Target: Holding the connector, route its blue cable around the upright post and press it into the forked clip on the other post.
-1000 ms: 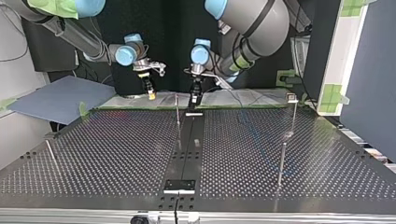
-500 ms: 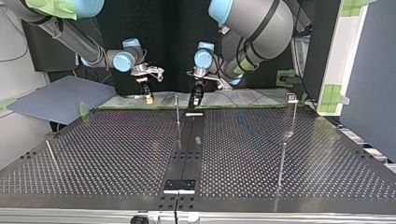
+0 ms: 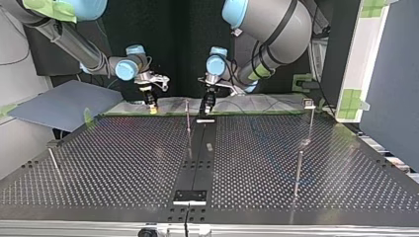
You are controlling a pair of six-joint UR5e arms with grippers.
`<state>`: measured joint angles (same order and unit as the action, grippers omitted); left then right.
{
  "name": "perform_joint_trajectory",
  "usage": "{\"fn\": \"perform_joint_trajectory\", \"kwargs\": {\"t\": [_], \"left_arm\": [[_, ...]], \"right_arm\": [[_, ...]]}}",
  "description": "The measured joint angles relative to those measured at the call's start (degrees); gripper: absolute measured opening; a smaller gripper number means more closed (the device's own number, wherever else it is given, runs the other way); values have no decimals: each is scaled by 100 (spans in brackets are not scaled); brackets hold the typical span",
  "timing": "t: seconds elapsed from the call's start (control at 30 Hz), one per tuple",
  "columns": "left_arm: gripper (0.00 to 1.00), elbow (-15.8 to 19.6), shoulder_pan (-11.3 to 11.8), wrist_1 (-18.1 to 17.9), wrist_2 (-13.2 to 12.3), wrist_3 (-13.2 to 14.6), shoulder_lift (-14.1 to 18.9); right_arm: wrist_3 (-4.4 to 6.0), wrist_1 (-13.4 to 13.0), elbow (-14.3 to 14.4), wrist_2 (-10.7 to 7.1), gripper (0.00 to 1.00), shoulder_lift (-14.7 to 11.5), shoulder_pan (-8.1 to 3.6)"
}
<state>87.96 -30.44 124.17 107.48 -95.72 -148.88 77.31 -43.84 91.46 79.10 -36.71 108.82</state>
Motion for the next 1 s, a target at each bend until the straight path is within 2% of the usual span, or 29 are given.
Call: {"fn": "perform_joint_trajectory", "kwargs": {"t": [0.17, 0.27, 0.47, 0.63, 0.73, 0.87, 1.0], "left_arm": [[5, -18, 8, 96, 0, 32, -1], [5, -18, 3, 189, 9, 98, 1], [5, 12, -51, 423, 36, 289, 0], [3, 175, -90, 527, 103, 347, 4], [3, 306, -106, 515, 123, 366, 11], [3, 499, -132, 435, 118, 426, 30], [3, 699, -172, 266, 80, 453, 148]], "right_arm": [[-21, 64, -8, 7, 0, 0, -5], [-67, 127, -8, 69, 0, 0, -4], [-281, 306, 29, 280, 0, -1, -4], [-370, 238, 179, 341, 0, -31, -28], [-366, 113, 311, 320, 0, -127, -44], [-280, -56, 501, 279, 0, -306, -68], [-232, -78, 688, 282, 0, -489, -76]]}}
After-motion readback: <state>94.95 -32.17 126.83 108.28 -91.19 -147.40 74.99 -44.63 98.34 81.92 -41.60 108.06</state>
